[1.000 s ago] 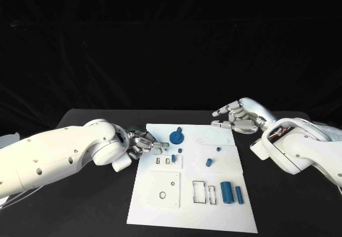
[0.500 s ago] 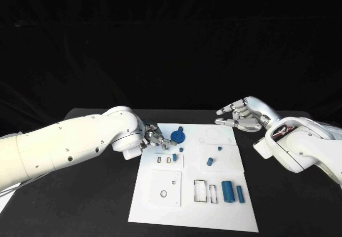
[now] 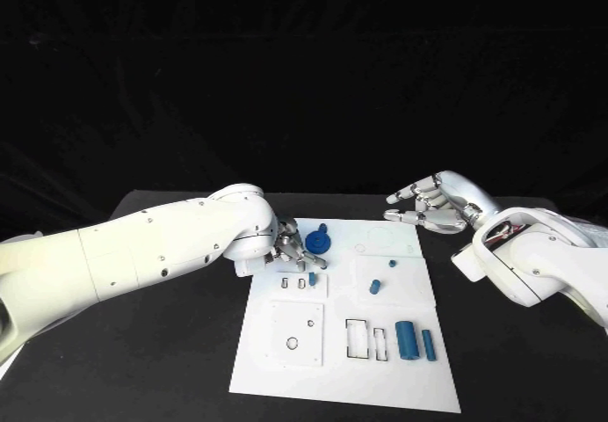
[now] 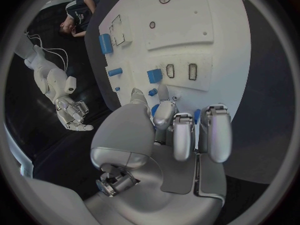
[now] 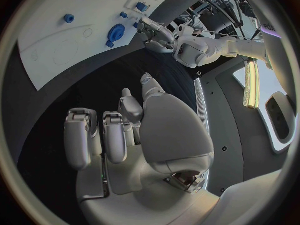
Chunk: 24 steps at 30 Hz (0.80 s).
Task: Assemble the parts on the task board
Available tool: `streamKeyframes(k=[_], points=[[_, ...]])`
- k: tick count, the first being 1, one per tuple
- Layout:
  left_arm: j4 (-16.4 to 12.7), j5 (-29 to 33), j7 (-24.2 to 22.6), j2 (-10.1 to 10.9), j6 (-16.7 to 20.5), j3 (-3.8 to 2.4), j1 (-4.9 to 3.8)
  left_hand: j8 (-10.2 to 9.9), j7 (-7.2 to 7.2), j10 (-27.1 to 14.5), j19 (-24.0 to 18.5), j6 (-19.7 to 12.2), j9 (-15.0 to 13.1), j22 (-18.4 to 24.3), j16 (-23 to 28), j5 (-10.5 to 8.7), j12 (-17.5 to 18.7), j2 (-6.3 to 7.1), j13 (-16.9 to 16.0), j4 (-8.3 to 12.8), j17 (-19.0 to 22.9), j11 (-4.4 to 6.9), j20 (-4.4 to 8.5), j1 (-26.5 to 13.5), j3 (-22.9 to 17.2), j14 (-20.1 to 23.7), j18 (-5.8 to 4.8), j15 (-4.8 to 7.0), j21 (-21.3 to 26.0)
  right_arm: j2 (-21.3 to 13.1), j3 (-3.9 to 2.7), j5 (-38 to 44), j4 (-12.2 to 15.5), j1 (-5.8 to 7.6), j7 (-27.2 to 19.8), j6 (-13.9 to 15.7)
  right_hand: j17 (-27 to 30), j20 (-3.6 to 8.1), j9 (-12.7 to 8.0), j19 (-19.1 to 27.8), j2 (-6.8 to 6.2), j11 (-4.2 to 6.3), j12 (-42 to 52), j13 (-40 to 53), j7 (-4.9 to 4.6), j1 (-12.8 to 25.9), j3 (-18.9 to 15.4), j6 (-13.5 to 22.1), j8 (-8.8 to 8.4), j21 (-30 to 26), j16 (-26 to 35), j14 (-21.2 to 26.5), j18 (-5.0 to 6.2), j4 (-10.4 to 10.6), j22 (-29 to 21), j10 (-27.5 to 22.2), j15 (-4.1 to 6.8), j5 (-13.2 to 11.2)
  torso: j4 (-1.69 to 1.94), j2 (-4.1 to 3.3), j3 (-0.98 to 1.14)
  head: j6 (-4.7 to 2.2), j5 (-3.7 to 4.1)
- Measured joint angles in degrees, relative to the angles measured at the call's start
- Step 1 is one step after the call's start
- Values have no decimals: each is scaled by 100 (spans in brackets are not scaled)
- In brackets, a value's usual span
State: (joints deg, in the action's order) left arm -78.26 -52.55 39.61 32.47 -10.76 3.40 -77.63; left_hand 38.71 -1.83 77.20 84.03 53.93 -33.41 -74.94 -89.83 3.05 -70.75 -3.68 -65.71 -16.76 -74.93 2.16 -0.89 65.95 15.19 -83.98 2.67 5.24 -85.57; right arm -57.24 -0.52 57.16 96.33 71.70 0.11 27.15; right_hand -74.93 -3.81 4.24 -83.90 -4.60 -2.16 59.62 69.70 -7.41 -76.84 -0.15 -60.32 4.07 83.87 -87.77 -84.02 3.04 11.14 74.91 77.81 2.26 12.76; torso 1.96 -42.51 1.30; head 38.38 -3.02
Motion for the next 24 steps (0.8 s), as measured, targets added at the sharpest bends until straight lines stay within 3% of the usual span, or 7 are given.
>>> streamKeyframes(k=[18, 24], points=[[272, -169, 25, -265, -420, 24, 14, 29, 21, 0, 0, -21, -70, 1, 0, 0, -27, -25, -28, 16, 1, 0, 0, -21, 16, 0, 1, 0, 0, 54, 0, -5, -27, 0, 14, -14, 1, 0, -1, 0, 0, 0, 0, -7, 0, 0, 0, 0, 0, 0, 0, 0, 0, 0, 4, 0, 0, 23, 5, -4, -3, 74, -13], [287, -188, 28, -274, -493, 27, 19, 52, 21, 0, 0, -62, -122, 1, 0, 0, -27, -116, -47, 16, 1, 0, 0, 70, 16, 0, 1, 0, 0, 69, 0, -6, -42, 0, 15, -19, 1, 0, -1, 0, 0, 0, 0, -7, 0, 0, -32, 0, 0, 0, 0, 0, 0, 0, 4, 0, 0, 54, 15, 1, -3, 92, -5]])
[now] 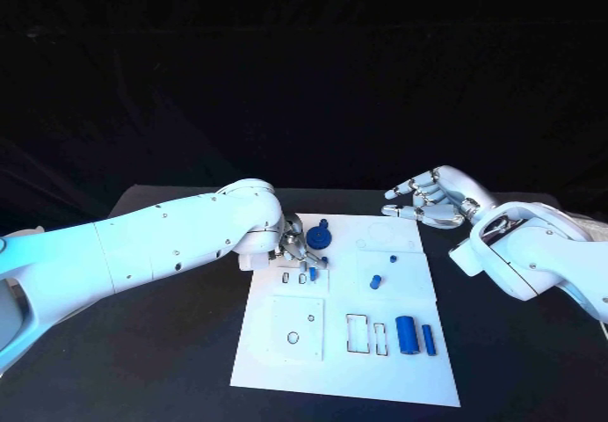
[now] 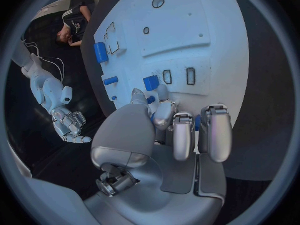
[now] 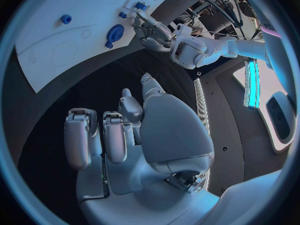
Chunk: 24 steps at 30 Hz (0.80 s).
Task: Assemble the parts on the task board
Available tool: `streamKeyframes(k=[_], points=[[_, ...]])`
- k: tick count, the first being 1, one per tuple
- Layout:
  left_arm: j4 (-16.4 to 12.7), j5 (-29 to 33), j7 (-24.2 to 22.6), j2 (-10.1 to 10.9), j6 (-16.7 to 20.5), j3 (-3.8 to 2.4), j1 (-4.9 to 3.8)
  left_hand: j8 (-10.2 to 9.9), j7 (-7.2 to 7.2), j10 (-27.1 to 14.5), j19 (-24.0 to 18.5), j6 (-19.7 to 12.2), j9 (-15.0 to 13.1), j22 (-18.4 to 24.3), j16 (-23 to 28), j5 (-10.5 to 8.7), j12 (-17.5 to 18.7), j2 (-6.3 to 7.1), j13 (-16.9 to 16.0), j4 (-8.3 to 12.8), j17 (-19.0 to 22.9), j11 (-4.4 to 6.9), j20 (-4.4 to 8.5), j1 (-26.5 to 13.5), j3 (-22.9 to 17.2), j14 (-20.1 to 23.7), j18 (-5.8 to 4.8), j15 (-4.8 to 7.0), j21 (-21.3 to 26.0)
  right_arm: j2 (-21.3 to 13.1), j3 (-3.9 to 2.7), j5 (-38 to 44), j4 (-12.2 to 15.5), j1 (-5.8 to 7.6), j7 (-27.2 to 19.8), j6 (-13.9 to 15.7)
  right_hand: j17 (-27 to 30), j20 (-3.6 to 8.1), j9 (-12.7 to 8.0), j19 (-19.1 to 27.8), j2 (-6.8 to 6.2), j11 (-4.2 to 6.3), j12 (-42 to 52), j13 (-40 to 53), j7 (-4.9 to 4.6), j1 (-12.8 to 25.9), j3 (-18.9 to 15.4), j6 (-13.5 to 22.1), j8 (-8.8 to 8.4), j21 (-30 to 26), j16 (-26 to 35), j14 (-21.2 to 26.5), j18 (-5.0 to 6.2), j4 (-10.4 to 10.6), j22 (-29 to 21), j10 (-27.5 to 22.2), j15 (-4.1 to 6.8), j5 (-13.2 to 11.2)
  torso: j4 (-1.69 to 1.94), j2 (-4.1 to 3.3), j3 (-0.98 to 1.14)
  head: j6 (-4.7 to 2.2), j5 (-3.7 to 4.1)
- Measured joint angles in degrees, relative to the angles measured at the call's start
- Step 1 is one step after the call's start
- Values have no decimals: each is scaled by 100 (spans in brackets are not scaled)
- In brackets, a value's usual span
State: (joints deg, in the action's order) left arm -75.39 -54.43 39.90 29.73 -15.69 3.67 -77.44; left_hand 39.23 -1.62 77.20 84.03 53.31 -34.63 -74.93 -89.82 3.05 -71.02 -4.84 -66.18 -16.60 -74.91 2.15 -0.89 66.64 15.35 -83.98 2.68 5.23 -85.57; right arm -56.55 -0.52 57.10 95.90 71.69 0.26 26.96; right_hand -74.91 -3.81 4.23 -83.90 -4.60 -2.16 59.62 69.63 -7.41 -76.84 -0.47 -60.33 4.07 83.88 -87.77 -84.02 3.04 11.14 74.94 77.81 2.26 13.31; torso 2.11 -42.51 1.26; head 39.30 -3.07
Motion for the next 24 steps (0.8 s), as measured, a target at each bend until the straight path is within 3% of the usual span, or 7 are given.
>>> streamKeyframes(k=[24], points=[[-82, -51, 5, -45, -142, 6, 13, 44, -1, -1, 0, -40, -150, 1, 0, 0, -39, -73, -38, 40, 1, 0, 0, 316, -170, 0, 0, 0, -46, 98, 0, -2, -114, -6, 24, -32, 1, 0, -1, 0, 30, 0, 0, 0, 17, -30, 0, -17, 0, 0, 0, 0, 0, 0, -1, 0, 0, 34, -2, -3, 7, 29, -38]])
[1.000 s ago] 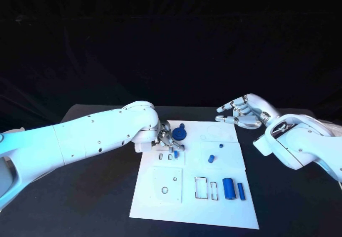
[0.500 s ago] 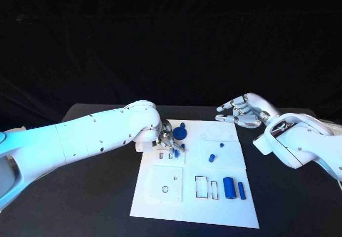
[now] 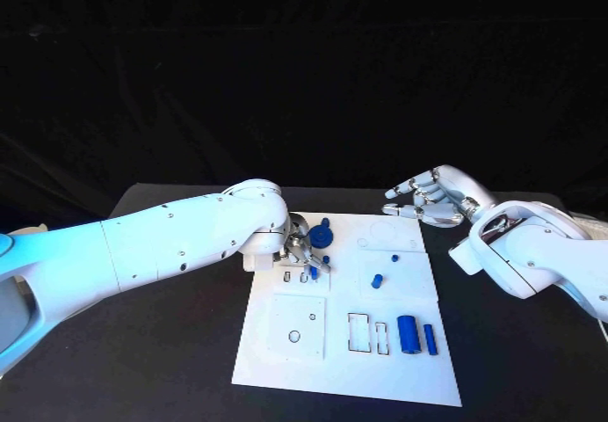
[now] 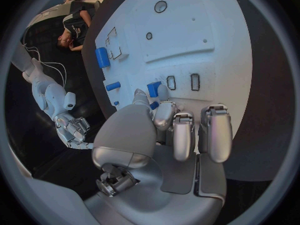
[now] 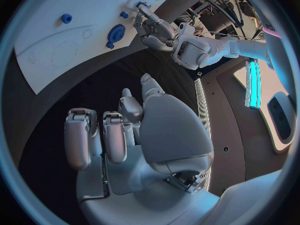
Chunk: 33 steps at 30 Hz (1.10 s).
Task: Assemble the parts on the task board
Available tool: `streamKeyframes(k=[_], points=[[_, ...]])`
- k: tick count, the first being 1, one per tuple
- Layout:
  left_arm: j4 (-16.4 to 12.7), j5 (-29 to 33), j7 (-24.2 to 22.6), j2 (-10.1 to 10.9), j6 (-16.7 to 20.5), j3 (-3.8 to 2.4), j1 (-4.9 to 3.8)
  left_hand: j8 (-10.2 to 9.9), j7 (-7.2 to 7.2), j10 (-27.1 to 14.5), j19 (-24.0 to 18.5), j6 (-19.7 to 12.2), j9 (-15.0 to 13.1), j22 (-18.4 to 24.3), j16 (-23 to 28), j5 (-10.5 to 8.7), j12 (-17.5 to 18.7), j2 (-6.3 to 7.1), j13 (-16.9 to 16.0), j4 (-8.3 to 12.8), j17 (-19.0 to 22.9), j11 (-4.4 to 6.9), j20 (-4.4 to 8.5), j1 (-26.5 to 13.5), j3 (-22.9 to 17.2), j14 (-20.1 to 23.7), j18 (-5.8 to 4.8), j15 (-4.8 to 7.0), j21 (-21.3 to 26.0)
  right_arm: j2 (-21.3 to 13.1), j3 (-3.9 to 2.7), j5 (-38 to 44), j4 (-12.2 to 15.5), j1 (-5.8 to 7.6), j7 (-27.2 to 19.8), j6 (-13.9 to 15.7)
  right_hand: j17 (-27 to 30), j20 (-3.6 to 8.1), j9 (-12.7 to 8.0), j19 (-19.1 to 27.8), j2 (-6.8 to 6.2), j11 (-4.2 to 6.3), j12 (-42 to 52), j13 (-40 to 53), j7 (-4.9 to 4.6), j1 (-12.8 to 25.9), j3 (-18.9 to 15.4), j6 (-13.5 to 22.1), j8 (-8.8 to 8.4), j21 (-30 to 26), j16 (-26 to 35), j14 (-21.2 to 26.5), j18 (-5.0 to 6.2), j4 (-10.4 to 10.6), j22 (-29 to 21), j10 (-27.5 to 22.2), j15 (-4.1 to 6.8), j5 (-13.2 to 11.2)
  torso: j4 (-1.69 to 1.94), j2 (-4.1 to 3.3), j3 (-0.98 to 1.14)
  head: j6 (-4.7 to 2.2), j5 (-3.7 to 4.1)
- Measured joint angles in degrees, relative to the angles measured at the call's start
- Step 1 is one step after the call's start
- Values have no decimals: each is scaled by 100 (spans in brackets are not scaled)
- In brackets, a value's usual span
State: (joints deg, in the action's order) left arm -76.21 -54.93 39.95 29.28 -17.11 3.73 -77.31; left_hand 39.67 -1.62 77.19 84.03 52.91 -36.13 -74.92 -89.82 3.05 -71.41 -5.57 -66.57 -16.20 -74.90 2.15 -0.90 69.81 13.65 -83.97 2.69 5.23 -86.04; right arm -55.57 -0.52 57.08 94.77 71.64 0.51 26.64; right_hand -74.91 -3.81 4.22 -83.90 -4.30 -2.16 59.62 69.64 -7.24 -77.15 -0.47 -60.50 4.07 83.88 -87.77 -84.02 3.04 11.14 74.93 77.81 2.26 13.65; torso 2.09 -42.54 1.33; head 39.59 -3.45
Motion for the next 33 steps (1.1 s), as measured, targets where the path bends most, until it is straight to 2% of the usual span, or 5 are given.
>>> streamKeyframes(k=[20, 24, 27, 30, 33], points=[[3, -23, -2, -31, -16, -17, -16, -145, 40, 0, -21, -185, -85, 0, 0, 20, 28, -56, 27, 404, -4, 47, 20, 1048, -1135, 1, 0, 41, 0, 22, 0, -1, -28, -7, 4, -32, -3, 0, 0, 0, 0, 0, 0, 0, 0, 0, 0, 0, 0, 0, 0, 0, 0, 0, -1, 0, 0, 0, -9, 6, -2, 41, -9], [3, -22, -7, -34, -17, -21, -19, -324, 7, -36, -21, -249, -47, 0, 0, 409, 108, 161, 81, 328, -4, 34, 20, 1266, -1493, 1, 0, 40, 0, 21, 1, -2, -29, -8, 4, -39, -3, 0, 0, 0, 0, 0, 0, 0, 0, 0, 0, 0, 0, 0, 0, 0, 0, 0, -2, 0, 0, 0, -10, 5, -2, 46, -4], [1, -21, -7, -27, -16, -15, -13, -478, -25, -82, -20, -283, -28, 0, 0, 546, 182, 382, 161, -161, -4, -23, 19, 1475, -1990, -2, 1, -2, 0, 21, 1, -2, -31, -8, 4, -43, -2, 0, 0, 0, 0, 0, 0, 0, 0, 0, 0, 0, 0, 0, 0, 0, 0, 0, -2, 0, 0, 0, -7, 5, -2, 47, 1], [-14, -15, -7, -8, -6, -8, 0, -544, -69, -71, 11, -240, -160, 0, 0, 715, 217, 1064, 63, -397, -3, -51, -11, 1294, -3134, -2, 1, 0, 0, 21, 1, -2, -32, -9, 4, -45, -2, 0, -1, 0, 0, 0, 0, 0, 0, 0, 0, 0, 0, 0, 0, 0, 0, 0, -2, 0, 0, 0, -3, 5, -1, 48, 1], [-56, 1, -4, 40, 28, -3, 9, -485, -94, -33, 11, -214, -324, 0, 0, 929, 184, 1370, 111, -384, -3, -54, -11, 1043, -3651, -3, 1, 1, 0, 23, 1, -2, -35, -9, 4, -49, -2, 0, -1, 0, 0, 0, 0, 0, 0, 0, 0, 0, 0, 0, 0, 0, 0, 0, -2, 0, 0, 0, 1, 5, 0, 44, 1]])
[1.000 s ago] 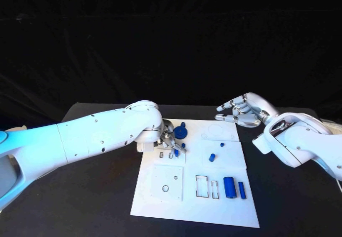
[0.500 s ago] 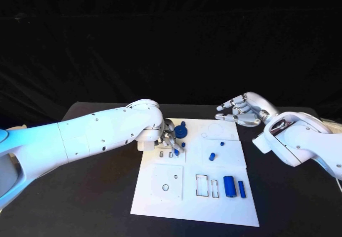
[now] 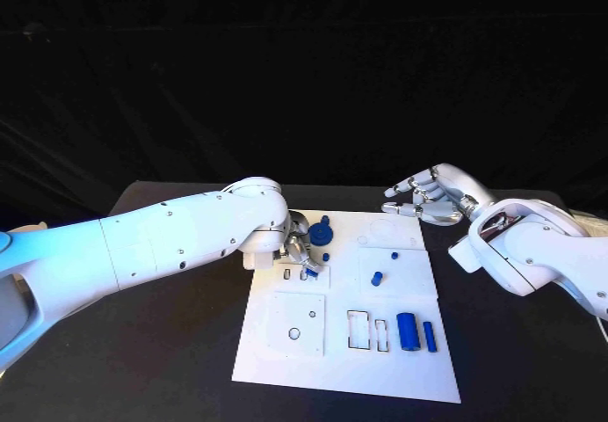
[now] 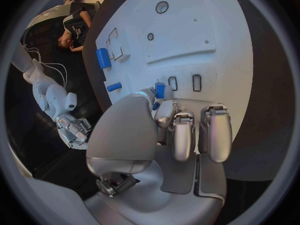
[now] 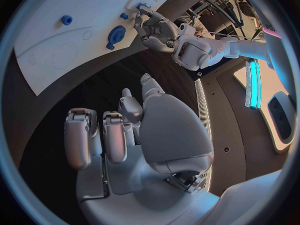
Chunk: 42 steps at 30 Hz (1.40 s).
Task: Assemble the parts on the task board
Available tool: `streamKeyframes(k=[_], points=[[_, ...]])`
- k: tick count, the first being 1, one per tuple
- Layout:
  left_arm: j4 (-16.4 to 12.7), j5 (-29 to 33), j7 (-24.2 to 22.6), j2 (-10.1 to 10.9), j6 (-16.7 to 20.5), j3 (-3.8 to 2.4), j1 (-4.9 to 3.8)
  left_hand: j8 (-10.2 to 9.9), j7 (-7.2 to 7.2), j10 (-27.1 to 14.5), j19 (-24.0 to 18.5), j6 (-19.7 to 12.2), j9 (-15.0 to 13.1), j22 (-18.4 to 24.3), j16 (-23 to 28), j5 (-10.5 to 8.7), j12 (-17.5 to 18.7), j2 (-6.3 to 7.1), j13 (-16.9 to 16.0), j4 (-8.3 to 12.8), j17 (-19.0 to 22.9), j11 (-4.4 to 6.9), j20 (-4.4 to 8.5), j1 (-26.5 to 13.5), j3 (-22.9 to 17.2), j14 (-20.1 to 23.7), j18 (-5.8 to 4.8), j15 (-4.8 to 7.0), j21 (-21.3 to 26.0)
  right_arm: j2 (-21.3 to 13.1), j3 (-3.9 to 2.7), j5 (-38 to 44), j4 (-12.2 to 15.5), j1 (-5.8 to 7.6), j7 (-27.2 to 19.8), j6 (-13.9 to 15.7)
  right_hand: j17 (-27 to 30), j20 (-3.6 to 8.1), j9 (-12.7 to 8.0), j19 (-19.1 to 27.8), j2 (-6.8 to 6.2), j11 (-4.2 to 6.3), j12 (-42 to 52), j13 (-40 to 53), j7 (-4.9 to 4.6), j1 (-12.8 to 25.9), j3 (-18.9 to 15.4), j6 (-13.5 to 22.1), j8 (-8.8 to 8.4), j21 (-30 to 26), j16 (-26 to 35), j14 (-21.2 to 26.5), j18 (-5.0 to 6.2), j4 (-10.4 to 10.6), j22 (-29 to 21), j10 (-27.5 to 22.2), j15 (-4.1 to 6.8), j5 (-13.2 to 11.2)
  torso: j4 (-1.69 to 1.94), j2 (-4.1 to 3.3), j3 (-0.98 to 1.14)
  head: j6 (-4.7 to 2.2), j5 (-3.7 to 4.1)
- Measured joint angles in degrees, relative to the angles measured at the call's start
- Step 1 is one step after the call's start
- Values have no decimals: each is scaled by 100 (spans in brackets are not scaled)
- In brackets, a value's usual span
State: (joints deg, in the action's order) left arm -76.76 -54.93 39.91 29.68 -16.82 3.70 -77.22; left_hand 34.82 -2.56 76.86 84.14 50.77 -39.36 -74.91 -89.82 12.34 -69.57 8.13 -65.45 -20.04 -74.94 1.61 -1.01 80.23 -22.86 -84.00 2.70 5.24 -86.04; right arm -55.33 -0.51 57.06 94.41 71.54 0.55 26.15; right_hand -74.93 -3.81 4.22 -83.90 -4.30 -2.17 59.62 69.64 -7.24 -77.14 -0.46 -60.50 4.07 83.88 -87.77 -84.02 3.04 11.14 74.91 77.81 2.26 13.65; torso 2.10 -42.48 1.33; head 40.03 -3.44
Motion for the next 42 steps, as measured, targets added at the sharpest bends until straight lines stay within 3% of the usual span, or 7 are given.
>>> streamKeyframes(k=[5, 9, 18, 22, 33, 42], points=[[-152, 57, 5, 155, 166, -3, 3, 82, 0, 55, 0, 3, -176, 0, 0, 301, 0, 232, -9, 122, 0, 15, 0, -357, -436, 0, 0, 0, 0, 5, 0, -1, -5, -1, 1, -6, 0, 0, 0, 0, 0, 0, 0, 0, 0, 0, 0, 0, 0, 0, 0, 0, 0, 0, 0, 0, 0, 0, 4, 3, 3, -19, -19], [-355, 111, 7, 331, 365, -28, 3, 122, 13, 77, 0, 52, -245, 0, 0, 455, 0, 310, -41, 259, 1, 36, 0, -525, -618, 1, 0, 0, 0, 8, 0, -3, -18, -2, 3, -10, 0, 0, 0, 0, 0, 0, 0, 1, 0, 0, -1, 0, 0, 0, 0, 0, 0, 1, -1, 0, 0, 0, 15, 13, 13, -24, -27], [-721, 184, 9, 647, 766, -31, 0, 122, 10, 105, 0, 57, -292, 1, 0, 492, -31, 326, -58, 313, 1, 24, 0, -588, -672, 1, 0, 0, 0, 30, 5, -10, -45, -18, 4, -16, 1, 0, 0, 0, 0, 0, 0, 5, 0, 0, -16, 0, 0, 0, 0, 0, 0, 16, -1, 0, 0, 0, 48, 41, 55, -10, -44], [-849, 146, 9, 752, 950, -15, 45, 121, 3, 116, 0, 65, -310, 1, 0, 492, -32, 357, -79, 348, 1, 35, 0, -619, -707, 1, -92, -1, 0, 24, 6, -15, -47, -20, 4, -18, 1, 0, 0, 0, 0, 0, 0, 5, 0, 0, -16, 0, 0, 0, 0, 0, 0, 16, 2, 0, 0, 0, 57, 46, 66, -3, -45], [-924, -82, 10, 746, 1318, 1, 243, 143, 13, 126, 0, 97, -317, 1, 0, 490, -66, 371, -101, 360, 2, 44, 0, -634, -719, 1, -91, -1, -28, 14, 6, -23, -47, -21, 4, -24, 2, 0, 0, 0, 0, 0, 0, 4, 0, 0, -16, 0, 0, 0, 0, 0, 0, 16, 3, 0, 0, 0, 74, 49, 72, 38, -36], [-818, -264, 10, 666, 1324, 2, 302, 143, 19, 126, 0, 106, -326, 1, 0, 488, -66, 379, -101, 368, 2, 44, 0, -642, -727, 2, -91, -1, -28, 3, 7, -27, -42, -22, 4, -30, 2, 0, 0, 0, 0, 0, 0, 4, 0, 0, -16, 0, 0, 0, 0, 0, 0, 16, 3, 0, 0, 0, 67, 45, 74, 61, -31]])
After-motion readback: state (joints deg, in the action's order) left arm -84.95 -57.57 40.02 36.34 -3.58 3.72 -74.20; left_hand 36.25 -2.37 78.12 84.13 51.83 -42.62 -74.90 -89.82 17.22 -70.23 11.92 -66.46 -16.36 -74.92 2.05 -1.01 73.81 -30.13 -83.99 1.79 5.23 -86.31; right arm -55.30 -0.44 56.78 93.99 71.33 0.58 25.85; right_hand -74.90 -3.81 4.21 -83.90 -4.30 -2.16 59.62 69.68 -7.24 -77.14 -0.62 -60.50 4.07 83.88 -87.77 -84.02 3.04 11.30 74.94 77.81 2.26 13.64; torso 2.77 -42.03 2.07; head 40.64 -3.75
